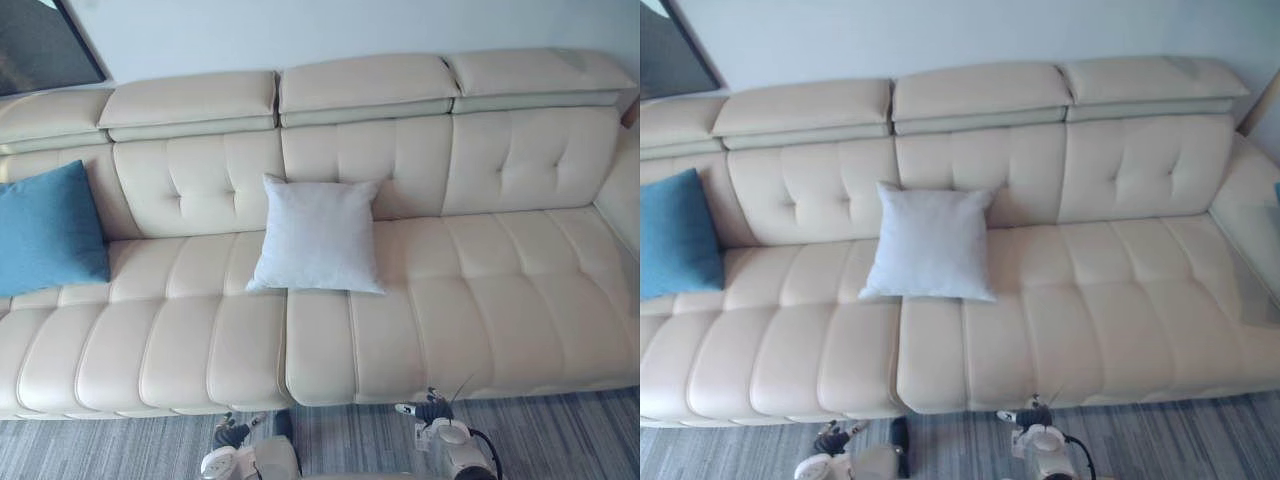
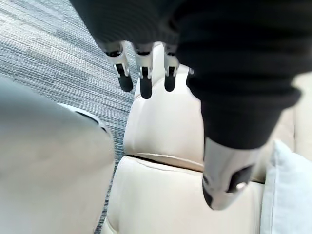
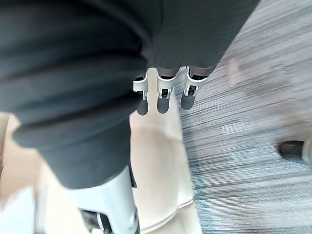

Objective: Pick up cushions and gather them together orderly.

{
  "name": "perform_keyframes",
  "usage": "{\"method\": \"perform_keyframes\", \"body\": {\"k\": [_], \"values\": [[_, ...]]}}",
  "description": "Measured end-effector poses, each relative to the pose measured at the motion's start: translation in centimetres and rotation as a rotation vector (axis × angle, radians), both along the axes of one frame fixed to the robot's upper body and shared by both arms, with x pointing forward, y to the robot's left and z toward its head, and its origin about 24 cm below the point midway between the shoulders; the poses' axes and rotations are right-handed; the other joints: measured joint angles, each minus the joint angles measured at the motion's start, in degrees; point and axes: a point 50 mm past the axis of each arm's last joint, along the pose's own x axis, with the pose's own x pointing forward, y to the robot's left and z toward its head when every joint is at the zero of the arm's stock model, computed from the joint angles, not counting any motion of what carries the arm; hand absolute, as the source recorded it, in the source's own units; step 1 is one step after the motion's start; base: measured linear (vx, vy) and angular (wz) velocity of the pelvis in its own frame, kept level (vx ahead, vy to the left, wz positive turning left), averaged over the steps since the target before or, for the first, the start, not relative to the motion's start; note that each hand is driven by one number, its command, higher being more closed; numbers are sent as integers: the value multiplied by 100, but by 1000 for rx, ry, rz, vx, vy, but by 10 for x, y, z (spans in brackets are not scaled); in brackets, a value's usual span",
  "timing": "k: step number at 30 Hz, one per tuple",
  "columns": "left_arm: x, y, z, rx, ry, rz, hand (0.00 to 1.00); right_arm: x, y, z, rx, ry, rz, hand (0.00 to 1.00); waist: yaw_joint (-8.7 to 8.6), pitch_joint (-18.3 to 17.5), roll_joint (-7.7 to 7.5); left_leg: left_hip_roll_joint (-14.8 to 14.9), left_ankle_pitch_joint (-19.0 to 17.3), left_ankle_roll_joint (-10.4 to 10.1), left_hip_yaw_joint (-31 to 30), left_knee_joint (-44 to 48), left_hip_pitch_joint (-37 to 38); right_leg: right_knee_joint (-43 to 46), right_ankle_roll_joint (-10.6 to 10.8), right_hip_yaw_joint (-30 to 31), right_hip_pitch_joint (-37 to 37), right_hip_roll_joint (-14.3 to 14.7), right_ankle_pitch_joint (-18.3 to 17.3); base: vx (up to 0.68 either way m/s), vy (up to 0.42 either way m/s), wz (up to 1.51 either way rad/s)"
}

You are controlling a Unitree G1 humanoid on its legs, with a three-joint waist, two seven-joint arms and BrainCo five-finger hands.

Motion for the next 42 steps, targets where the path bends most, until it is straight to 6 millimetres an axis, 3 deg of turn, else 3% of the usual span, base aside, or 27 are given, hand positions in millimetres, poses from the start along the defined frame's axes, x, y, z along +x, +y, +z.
{"method": "perform_keyframes", "body": {"k": [2,3,4,5,6,9,16,17,19,20,21,22,23,26,29,30,31,32,33,34,36,37,38,39,40,41,42], "values": [[-2,0,-1,-3,10,7,0,-11,1,-4,6,27,-8,0,-46,0,18,-21,-391,-24,-250,360,11,-24,69,199,-167,85,-33,-172,195,-94],[-3,3,-1,1,11,14,0,-18,3,-7,13,49,-13,0,-58,-5,42,-118,-579,-145,-384,131,58,-32,237,359,-284,123,-87,-177,169,-56],[-2,6,-1,8,11,14,0,-24,5,-10,23,64,-21,0,-117,24,-54,-157,-819,-96,-423,-320,258,-11,253,472,-445,98,-91,-234,214,-46],[-3,9,0,16,11,13,0,-25,7,-10,27,68,-18,0,-113,23,-81,-215,-775,-71,-387,-451,255,-50,238,535,-487,67,-46,-208,173,-24],[-4,12,0,24,16,16,0,-28,11,-11,36,75,-21,0,-129,-61,-206,-294,-646,7,-335,-575,246,-195,173,696,-502,66,82,-204,172,-15],[-9,12,-2,26,30,16,0,-34,15,-14,48,90,-24,0,-131,-200,-219,-363,-626,41,-169,-592,243,-404,219,896,-565,9,287,-114,95,-20],[-16,7,-7,4,74,29,0,-26,27,-12,83,71,-12,0,-99,-313,-126,37,-732,-52,835,-718,418,-826,122,1788,-948,475,952,18,27,-84],[-14,6,-7,4,73,21,0,-24,27,-12,82,67,-8,0,-93,-327,-80,147,-719,-62,1021,-742,417,-816,98,1647,-1105,549,1115,85,-29,-132],[-9,0,-7,-7,78,-1,0,-18,24,-9,71,51,-1,0,-102,-275,102,404,-598,10,1683,-876,533,-844,-326,530,-1431,676,1518,78,-14,-161],[-8,-1,-7,-8,80,-9,0,-17,22,-9,67,49,0,0,-101,-262,126,450,-583,29,1810,-926,598,-845,-406,126,-1473,659,1546,73,-54,-151],[-7,-3,-7,-6,82,-41,0,-17,15,-8,53,47,-2,0,-108,-231,176,457,-575,35,2055,-1086,827,-786,-704,-1015,-1453,479,1328,74,-70,-118],[-6,-6,-7,-6,82,-61,0,-16,11,-8,43,45,-4,0,-111,-223,201,437,-567,23,2196,-1189,958,-732,-797,-1454,-1442,388,1195,108,-89,-117],[-3,-10,-7,-7,80,-96,0,-17,3,-8,28,48,-12,0,-167,-207,261,375,-523,-52,2287,-1393,1148,-651,-724,-1785,-1377,345,1159,130,-75,-69],[1,-15,-8,-18,78,-147,0,-23,-12,-10,-6,74,-21,0,-217,-219,336,368,-447,-165,2214,-1565,1404,-618,-615,-1454,-1371,555,1092,149,-110,-66],[-1,-9,-8,-4,89,-167,0,-34,-20,-13,-13,111,-54,0,-225,-180,306,819,-434,-141,1883,-113,1036,-632,-667,-1144,-1244,761,836,118,-159,-59],[-3,-6,-8,-6,91,-138,0,-36,-21,-13,-12,111,-70,0,-222,-75,323,1086,-226,210,1508,994,751,-599,-720,-1020,-1042,925,767,150,-163,-74],[-2,-1,-6,0,80,-108,0,-35,-18,-13,-10,108,-66,0,-172,-3,338,1236,198,751,1078,1954,379,-572,-842,-779,-869,1066,664,185,-151,-95],[-3,0,-6,-1,78,-93,0,-33,-18,-13,-13,104,-66,0,-96,46,305,1230,212,771,763,2405,197,-509,-909,-613,-805,1130,592,169,-72,-118],[-1,0,-5,0,65,-92,0,-31,-17,-12,-13,93,-68,0,-17,50,332,984,-220,494,337,2796,-112,-418,-996,-335,-767,1187,482,154,6,-105],[1,0,-4,3,57,-96,0,-30,-16,-12,-11,89,-68,0,-6,57,318,832,-393,396,177,2806,-248,-403,-988,-234,-769,1186,456,168,23,-119],[7,-4,-1,-2,21,-88,0,-27,-13,-10,-6,76,-70,0,43,80,274,159,-819,334,-142,2142,-717,-424,-980,312,-757,1203,433,236,48,-115],[7,-5,-1,-3,15,-86,0,-26,-12,-10,-4,74,-71,0,65,80,274,17,-833,317,-178,1881,-792,-426,-965,455,-761,1231,424,329,132,-147],[11,-9,1,-11,-4,-81,0,-23,-9,-10,5,67,-73,0,196,79,276,-396,-823,276,-684,953,-916,-436,-917,842,-767,1318,402,243,129,-136],[12,-11,1,-14,-9,-83,0,-22,-6,-10,11,64,-72,0,264,74,282,-549,-770,288,-1037,506,-891,-448,-883,1030,-770,1397,384,337,205,-156],[12,-12,1,-18,-10,-83,0,-19,-3,-9,19,58,-67,0,296,58,307,-614,-683,432,-1421,50,-857,-453,-827,1240,-765,1523,337,289,211,-142],[12,-13,1,-22,-15,-77,0,-14,4,-8,32,49,-55,0,336,28,305,-585,-394,346,-1486,-29,-750,-400,-775,1538,-727,1637,225,315,219,-136],[12,-7,2,-4,-11,-87,0,-14,13,-9,52,47,-43,0,359,-16,162,-543,-485,375,-1228,-69,-647,-393,-746,1659,-692,1581,140,293,175,-115]]}}
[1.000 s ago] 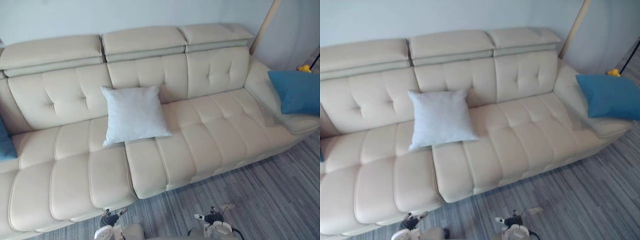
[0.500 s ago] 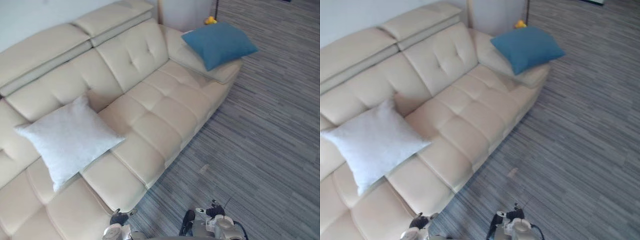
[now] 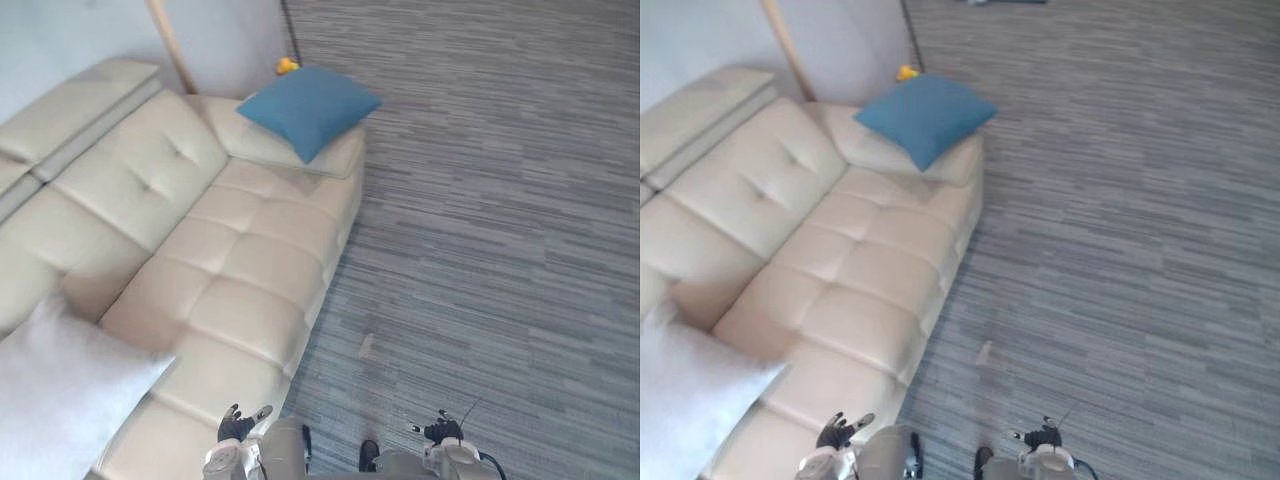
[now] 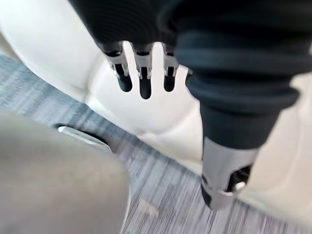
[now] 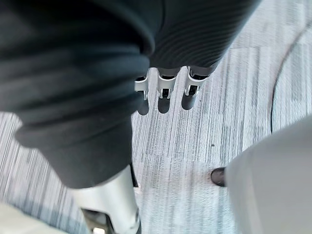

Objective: Pick up cushions and gather them together orderly.

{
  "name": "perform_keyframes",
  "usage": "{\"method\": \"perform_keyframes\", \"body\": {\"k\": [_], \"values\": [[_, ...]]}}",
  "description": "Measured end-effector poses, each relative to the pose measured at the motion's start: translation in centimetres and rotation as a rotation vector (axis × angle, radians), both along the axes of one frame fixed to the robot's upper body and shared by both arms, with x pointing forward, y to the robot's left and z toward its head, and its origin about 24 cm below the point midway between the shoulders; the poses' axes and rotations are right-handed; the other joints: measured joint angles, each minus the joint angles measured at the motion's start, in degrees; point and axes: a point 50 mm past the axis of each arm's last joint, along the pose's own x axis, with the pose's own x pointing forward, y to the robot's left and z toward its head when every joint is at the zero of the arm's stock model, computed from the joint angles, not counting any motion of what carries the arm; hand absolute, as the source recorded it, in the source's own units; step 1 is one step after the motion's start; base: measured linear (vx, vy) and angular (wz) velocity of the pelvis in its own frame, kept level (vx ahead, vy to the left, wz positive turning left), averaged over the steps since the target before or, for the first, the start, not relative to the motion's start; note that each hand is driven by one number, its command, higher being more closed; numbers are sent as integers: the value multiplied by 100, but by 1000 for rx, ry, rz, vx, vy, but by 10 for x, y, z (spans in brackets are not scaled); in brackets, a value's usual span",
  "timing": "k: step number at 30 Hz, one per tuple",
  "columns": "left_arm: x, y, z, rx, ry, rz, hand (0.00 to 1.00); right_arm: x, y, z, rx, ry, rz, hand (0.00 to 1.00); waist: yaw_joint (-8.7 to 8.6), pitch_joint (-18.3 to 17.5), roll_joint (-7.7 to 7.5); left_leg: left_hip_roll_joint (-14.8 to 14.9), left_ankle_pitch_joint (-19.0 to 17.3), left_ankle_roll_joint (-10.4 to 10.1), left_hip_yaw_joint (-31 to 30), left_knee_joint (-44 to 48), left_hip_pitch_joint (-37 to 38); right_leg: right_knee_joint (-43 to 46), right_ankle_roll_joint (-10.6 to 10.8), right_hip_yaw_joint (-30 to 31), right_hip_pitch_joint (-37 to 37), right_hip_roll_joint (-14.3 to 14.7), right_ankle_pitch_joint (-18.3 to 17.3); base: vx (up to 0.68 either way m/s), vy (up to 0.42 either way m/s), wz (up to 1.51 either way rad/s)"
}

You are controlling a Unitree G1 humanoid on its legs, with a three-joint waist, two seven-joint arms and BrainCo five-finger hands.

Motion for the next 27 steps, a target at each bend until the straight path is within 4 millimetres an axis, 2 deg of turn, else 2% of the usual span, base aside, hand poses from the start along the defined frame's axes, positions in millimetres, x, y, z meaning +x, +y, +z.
{"method": "perform_keyframes", "body": {"k": [1,2,3,4,5,6,7,8,11,13,14,15,16,17,18,19,20,21,22,23,25,26,27], "values": [[0,2,0,6,2,-3,0,-2,5,-1,9,3,6,0,15,-23,-40,46,-37,6,220,-23,54,89,53,-32,6,-83,-43,320,156,-94],[0,4,0,10,2,-1,0,-5,9,-2,20,11,10,0,95,-86,-152,69,-122,37,480,-25,163,349,186,-193,-48,-250,-83,402,197,-127],[0,6,0,16,4,-2,0,-5,14,-3,27,13,29,0,187,-79,-283,71,-307,155,859,-44,497,910,570,-522,-101,-505,-178,401,204,-123],[1,6,0,16,7,-5,0,-5,14,-3,27,12,34,0,185,-26,-238,71,-353,178,962,-65,623,1161,696,-654,-174,-565,-190,396,206,-119],[0,5,0,13,15,-11,0,-4,14,-2,25,10,38,0,170,-1,-238,73,-448,235,1088,-169,940,2025,933,-1104,-510,-764,-179,289,146,-75],[0,4,-1,10,23,-13,0,-3,14,-2,26,6,40,0,168,14,-209,75,-460,254,1170,-278,1163,2545,858,-1510,-708,-965,-227,329,138,-71],[-1,3,-2,8,34,-18,0,-4,14,-2,28,9,41,0,139,37,-159,107,-467,267,1234,-493,1458,2778,682,-1947,-838,-1141,-318,219,66,-41],[-1,3,-3,9,38,-17,0,-3,14,-2,28,4,42,0,132,56,-124,126,-467,267,1271,-628,1594,2744,609,-2083,-889,-1181,-356,295,57,-29],[-2,4,-4,10,56,-20,0,1,12,0,24,-7,42,0,-6,67,-148,227,-467,266,1286,-1218,2133,1916,606,-2361,-1176,-1186,-297,341,-29,-5],[-4,5,-5,19,76,-43,0,8,7,2,13,-25,36,0,-134,89,-147,334,-466,263,1279,-1571,2403,927,545,-2216,-1626,-1075,285,386,-156,1],[-4,6,-5,23,79,-51,0,9,6,3,12,-28,32,0,-143,105,-171,335,-466,262,1268,-1618,2475,680,520,-2186,-1663,-1046,472,475,-235,16],[-5,10,-5,38,81,-60,0,5,6,1,12,-15,26,0,-142,156,-311,268,-466,261,1137,-1662,2693,153,464,-2077,-1584,-1080,927,454,-275,31],[-5,10,-5,41,83,-62,0,3,2,1,8,-10,17,0,-157,181,-348,313,-503,192,892,-1610,2892,358,168,-2064,-1468,-1079,1388,447,-286,28],[-6,8,-6,39,87,-64,0,3,1,1,7,-12,9,0,-155,131,-251,413,-491,176,775,-1500,2916,512,233,-2139,-1457,-1003,1178,459,-299,24],[-6,5,-6,34,86,-67,0,4,-1,1,7,-16,-1,0,-143,62,-156,561,-409,43,554,-829,2624,666,164,-2228,-1427,-911,879,359,-234,14],[-5,3,-6,29,81,-66,0,4,-2,2,4,-17,-1,0,-160,83,-90,629,-353,-31,429,-285,2401,666,133,-2278,-1348,-839,765,469,-308,22],[-2,-1,-5,14,63,-42,0,5,-3,2,-1,-18,1,0,-186,164,79,793,-38,-141,208,1010,1851,593,14,-2369,-1101,-652,654,467,-282,-2],[-1,-2,-4,5,49,-12,0,9,-4,4,-9,-26,14,0,-135,223,224,1036,629,-83,129,2521,1145,428,-92,-2341,-735,-378,518,481,-239,-18],[0,0,-3,6,42,-7,0,12,-1,5,-10,-32,28,0,-119,256,240,1153,574,-141,178,3063,915,355,-146,-2339,-545,-280,455,582,-177,-54],[6,4,1,26,12,-12,0,11,8,3,8,-26,44,0,-64,373,163,1183,281,-226,448,3684,503,131,-241,-2186,23,-201,332,495,-114,-48],[11,6,4,43,-10,-32,0,11,11,2,16,-12,44,0,-47,378,57,1113,-13,-193,854,3384,236,-185,-215,-2070,431,-213,345,516,-124,-40],[13,6,6,46,-21,-43,0,10,12,0,19,1,47,0,-30,363,5,1016,-218,-131,1180,2619,55,-499,-173,-1967,718,-228,371,540,-59,-35],[15,4,6,46,-29,-51,0,13,9,2,10,-4,46,0,-14,369,20,882,-282,-87,1426,1649,-92,-762,-124,-1900,936,-243,401,456,17,-35]]}}
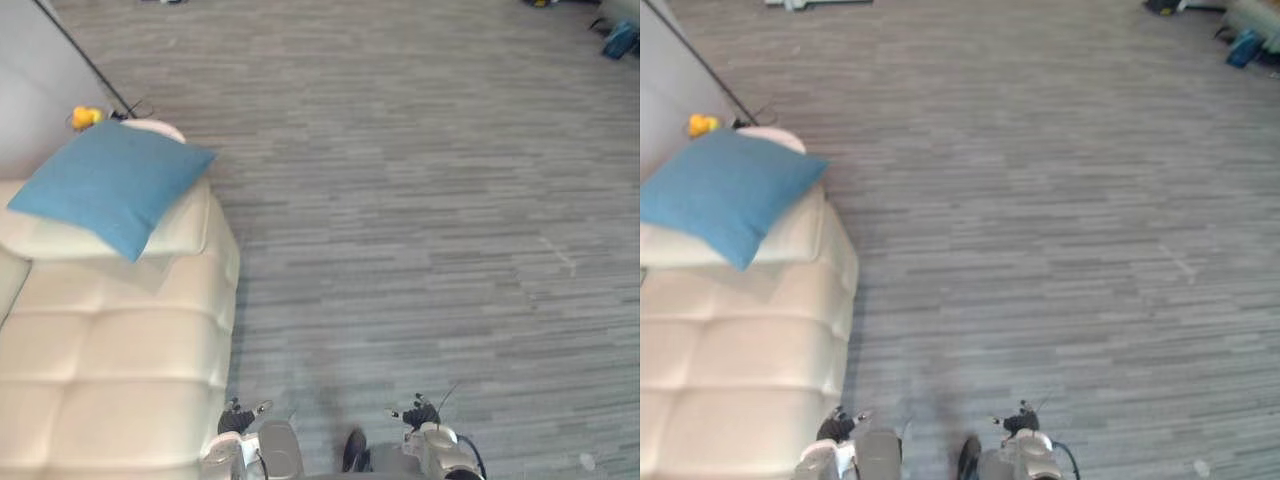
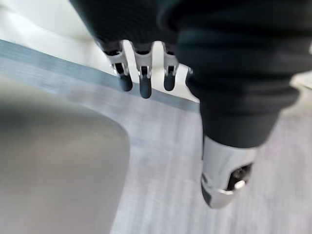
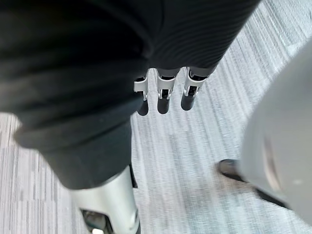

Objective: Pick up cushions and gather them together orderly.

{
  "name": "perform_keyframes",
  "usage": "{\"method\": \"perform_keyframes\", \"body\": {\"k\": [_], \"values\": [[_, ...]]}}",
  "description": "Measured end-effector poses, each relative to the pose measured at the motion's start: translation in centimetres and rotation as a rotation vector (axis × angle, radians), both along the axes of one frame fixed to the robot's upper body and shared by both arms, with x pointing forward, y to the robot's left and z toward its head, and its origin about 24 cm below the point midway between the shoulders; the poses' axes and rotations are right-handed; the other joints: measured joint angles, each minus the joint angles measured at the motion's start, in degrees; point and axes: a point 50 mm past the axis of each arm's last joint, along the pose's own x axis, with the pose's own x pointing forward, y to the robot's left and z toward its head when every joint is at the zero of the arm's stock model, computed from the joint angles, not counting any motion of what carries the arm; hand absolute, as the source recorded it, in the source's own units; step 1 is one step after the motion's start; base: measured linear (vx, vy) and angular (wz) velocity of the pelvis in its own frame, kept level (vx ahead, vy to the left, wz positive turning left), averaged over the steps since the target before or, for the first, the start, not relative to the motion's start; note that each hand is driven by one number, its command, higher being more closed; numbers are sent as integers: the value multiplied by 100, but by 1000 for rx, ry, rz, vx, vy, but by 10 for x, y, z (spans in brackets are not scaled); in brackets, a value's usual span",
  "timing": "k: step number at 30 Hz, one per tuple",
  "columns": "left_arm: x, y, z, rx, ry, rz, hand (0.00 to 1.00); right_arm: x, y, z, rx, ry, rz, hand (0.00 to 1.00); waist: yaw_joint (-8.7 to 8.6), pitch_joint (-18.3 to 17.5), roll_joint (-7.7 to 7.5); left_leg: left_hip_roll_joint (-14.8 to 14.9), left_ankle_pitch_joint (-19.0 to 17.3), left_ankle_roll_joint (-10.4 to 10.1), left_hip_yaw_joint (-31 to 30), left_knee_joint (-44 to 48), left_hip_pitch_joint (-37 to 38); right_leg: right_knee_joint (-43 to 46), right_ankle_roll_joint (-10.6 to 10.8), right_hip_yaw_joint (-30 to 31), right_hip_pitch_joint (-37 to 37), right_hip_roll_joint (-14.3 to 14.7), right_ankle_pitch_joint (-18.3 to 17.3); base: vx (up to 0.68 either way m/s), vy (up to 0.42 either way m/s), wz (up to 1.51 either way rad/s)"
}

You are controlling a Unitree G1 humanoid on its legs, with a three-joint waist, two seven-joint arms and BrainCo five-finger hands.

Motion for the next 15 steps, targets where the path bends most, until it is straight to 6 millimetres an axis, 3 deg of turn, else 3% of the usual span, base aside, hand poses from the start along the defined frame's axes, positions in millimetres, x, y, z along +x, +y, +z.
{"method": "perform_keyframes", "body": {"k": [2,3,4,5,7,8,9,10,11,12,13,14,15], "values": [[1,-2,0,-5,-6,0,0,4,-5,2,-14,-11,-1,0,32,-4,29,-162,150,125,266,-1119,-107,-264,47,37,196,-46,1,369,78,-16],[3,-3,1,-7,-9,-3,0,4,-11,2,-27,-10,-5,0,97,-12,41,-355,618,194,450,-2136,-143,-399,199,49,364,-124,-84,558,182,-15],[3,-4,1,-9,-12,-6,0,1,-16,2,-39,-1,-6,0,206,-27,62,-451,1520,330,555,-2585,-85,-432,379,116,525,-163,-203,468,161,-19],[4,-2,1,-7,-18,-3,0,1,-16,1,-40,2,-6,0,242,-25,48,-501,1512,443,605,-2559,-38,-438,443,156,585,-214,-247,497,160,-8],[4,5,2,5,-18,8,0,0,-15,0,-36,14,-3,0,267,-49,-164,-803,1235,624,689,-2552,67,-421,701,95,667,-522,-123,550,184,21],[4,6,2,6,-17,10,0,0,-15,0,-35,15,-4,0,267,-43,-174,-841,1184,659,675,-2527,105,-343,732,82,691,-558,-106,558,212,42],[1,8,1,8,-3,16,0,-3,-14,-1,-33,23,-7,0,268,-39,-175,-918,1015,713,635,-2486,337,329,744,57,645,-630,-106,426,170,47],[-3,12,-1,15,18,14,0,-8,-14,-3,-30,35,-9,0,257,-42,-174,-980,860,712,487,-2546,647,1389,896,14,423,-733,-34,422,162,51],[-4,13,-2,18,27,13,0,-10,-14,-4,-30,40,-11,0,249,-42,-174,-1024,787,710,381,-2606,819,2069,1111,19,211,-801,102,421,144,68],[-5,14,-3,23,43,-3,0,-18,-15,-6,-30,51,-18,0,199,-39,-213,-1167,621,724,90,-2732,1155,3539,1399,64,-360,-1005,419,410,93,104],[-8,17,-4,32,62,-17,0,-24,-17,-8,-31,63,-24,0,143,-50,-256,-1295,541,743,-227,-2801,1397,4413,1181,161,-814,-1070,103,405,59,118],[-8,17,-4,30,66,-15,0,-27,-18,-8,-28,63,-36,0,116,-71,-294,-1327,513,753,-339,-2842,1520,4578,1101,185,-996,-1081,-23,385,4,129],[-11,17,-5,31,73,-11,0,-28,-23,-7,-43,47,-44,0,78,-41,-229,-1356,465,747,-599,-2955,1756,4518,999,117,-1330,-1088,-231,446,-44,128]]}}
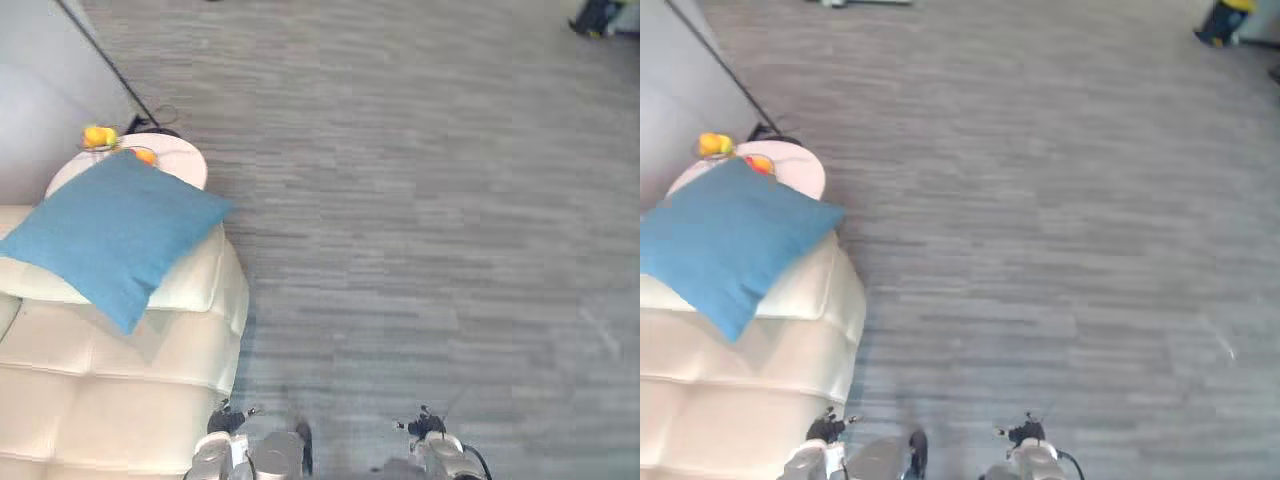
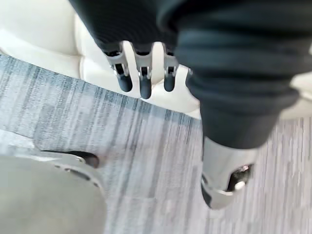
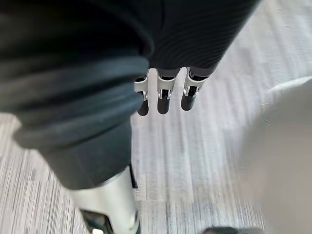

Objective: Pick up cushions and gather them together orderly.

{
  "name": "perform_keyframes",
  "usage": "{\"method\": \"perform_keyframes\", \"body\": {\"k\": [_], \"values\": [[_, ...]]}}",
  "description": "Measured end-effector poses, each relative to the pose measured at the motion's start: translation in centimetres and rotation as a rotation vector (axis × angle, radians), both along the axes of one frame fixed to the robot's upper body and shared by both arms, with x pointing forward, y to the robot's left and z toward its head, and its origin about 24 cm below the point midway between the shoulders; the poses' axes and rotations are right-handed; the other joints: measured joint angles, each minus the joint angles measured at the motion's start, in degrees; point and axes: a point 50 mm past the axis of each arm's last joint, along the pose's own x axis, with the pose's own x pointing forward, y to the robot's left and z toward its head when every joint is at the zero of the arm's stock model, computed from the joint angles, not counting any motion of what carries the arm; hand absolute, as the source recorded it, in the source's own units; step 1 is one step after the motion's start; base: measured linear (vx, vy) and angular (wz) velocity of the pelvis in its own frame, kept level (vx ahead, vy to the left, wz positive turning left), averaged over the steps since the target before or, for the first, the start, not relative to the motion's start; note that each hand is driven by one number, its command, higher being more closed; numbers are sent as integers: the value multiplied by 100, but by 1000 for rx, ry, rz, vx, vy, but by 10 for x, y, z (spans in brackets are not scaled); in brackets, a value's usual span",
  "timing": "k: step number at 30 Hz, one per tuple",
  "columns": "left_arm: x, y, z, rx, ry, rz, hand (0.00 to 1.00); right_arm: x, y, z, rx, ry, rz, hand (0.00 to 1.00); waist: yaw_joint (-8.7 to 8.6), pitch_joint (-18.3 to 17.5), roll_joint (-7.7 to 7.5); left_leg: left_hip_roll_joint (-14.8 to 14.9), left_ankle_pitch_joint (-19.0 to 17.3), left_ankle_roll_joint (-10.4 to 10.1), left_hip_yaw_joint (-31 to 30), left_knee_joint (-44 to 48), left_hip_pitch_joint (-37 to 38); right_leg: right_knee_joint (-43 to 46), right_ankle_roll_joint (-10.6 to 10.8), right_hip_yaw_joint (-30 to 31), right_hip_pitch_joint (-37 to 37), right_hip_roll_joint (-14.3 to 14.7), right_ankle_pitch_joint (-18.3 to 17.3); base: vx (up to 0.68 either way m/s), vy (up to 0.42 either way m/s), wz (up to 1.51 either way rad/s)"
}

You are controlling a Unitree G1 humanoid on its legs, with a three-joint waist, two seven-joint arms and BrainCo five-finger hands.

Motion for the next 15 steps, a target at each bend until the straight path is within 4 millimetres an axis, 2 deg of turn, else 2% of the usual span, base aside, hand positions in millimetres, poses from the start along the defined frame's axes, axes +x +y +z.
{"method": "perform_keyframes", "body": {"k": [1,2,3,4,5,6,7,8,10,11,12,13,14,15], "values": [[3,-3,0,-6,-6,-1,0,-1,-2,0,-1,-5,-15,0,-39,-1,2,-20,-53,12,-357,-113,237,-413,-116,-106,-261,30,-161,362,-38,136],[3,-4,0,-9,-8,-1,0,-1,-3,1,-1,-13,-27,0,-76,-22,-4,-18,-106,13,-544,-133,282,-671,-126,-116,-404,49,-165,353,-79,150],[4,-8,0,-19,-8,0,0,0,-4,2,-2,-25,-37,0,-132,-15,3,-2,-249,13,-890,-127,409,-1427,-165,-28,-555,133,-143,205,-79,117],[3,-10,-1,-24,-7,0,0,0,-5,2,-2,-24,-43,0,-147,-26,5,5,-305,-11,-1019,-118,413,-1749,-129,50,-568,190,-117,418,-210,154],[3,-15,-1,-37,-6,-1,0,-3,-5,1,1,-21,-58,0,-181,-55,-15,7,-495,-101,-1344,-39,475,-2668,-115,401,-568,298,69,453,-289,152],[4,-16,-1,-41,-9,0,0,-5,-6,1,9,-19,-84,0,-182,-81,-26,-6,-683,-200,-1673,117,506,-3200,-196,616,-559,330,346,386,-255,151],[3,-16,-2,-42,-8,1,0,-6,-6,0,11,-16,-88,0,-180,-119,-38,-11,-746,-250,-1786,180,494,-3326,-224,653,-557,333,453,583,-407,161],[2,-22,-3,-58,-3,11,0,-9,-8,0,16,-12,-108,0,-183,-272,69,165,-1078,-448,-2039,551,438,-3373,-326,380,-417,390,778,510,-338,130],[-2,-30,-5,-79,3,19,0,-9,-12,0,20,-17,-143,0,-201,-404,273,402,-1060,-537,-1932,942,256,-3266,-489,-39,-315,449,548,557,-340,112],[-1,-32,-5,-86,1,20,0,-8,-12,1,23,-22,-148,0,-195,-403,319,453,-1032,-599,-1845,1062,213,-3256,-547,-116,-265,471,509,461,-268,81],[-1,-34,-5,-95,-3,40,0,-5,-9,1,33,-31,-148,0,-194,-417,394,592,-843,-871,-1516,1600,-13,-3326,-658,-293,-46,551,427,412,-236,75],[-1,-30,-4,-92,-6,53,0,-5,-4,0,44,-29,-142,0,-183,-355,309,718,-636,-948,-1156,2329,-328,-3467,-712,-364,272,545,275,385,-219,72],[0,-30,-4,-91,-7,54,0,-5,-2,0,49,-29,-142,0,-170,-338,286,778,-649,-940,-997,2528,-421,-3525,-712,-373,384,546,230,404,-200,76],[4,-30,-2,-88,-22,44,0,-3,3,0,70,-33,-158,0,-172,-314,266,1101,-870,-943,-268,2984,-723,-3717,-746,-581,787,547,129,295,-136,58]]}}
